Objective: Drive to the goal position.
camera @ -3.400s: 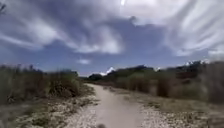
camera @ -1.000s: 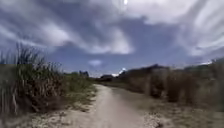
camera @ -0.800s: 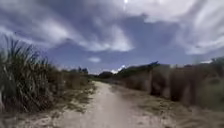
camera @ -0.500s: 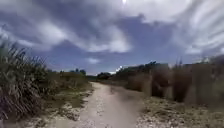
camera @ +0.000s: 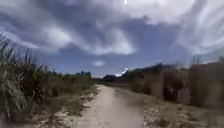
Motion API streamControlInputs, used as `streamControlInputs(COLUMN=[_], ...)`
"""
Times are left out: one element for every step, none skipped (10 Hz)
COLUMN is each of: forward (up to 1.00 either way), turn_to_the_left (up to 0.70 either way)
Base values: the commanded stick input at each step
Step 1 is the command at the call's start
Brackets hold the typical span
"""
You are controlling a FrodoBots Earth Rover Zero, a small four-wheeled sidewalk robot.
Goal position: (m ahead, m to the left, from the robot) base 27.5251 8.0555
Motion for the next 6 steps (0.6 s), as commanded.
streamControlInputs(forward=[0.85,0.85,0.85,0.85,0.85,0.85], turn_to_the_left=[0.0,0.0,0.0,0.0,0.0,0.08])
